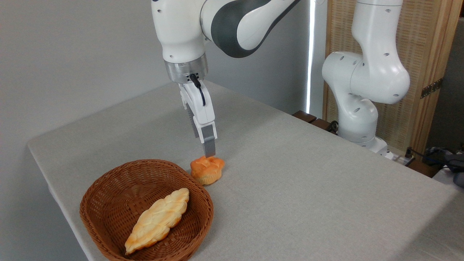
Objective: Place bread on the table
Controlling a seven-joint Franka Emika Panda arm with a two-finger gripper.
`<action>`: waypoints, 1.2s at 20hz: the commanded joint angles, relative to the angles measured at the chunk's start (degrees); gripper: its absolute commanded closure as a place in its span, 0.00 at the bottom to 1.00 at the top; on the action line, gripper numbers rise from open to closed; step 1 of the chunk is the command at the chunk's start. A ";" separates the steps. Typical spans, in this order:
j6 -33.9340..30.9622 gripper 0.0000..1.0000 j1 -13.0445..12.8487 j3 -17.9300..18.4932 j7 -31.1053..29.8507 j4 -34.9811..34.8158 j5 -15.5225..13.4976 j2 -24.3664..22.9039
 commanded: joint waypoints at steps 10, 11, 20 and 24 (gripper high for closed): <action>-4.04 0.00 0.05 3.77 -11.89 14.25 -0.37 1.37; -7.45 0.00 0.05 4.30 -12.77 18.02 0.33 2.95; -17.77 0.00 -0.39 6.85 -17.18 33.62 3.06 10.61; -17.95 0.00 -0.65 7.47 -17.44 33.62 3.76 10.52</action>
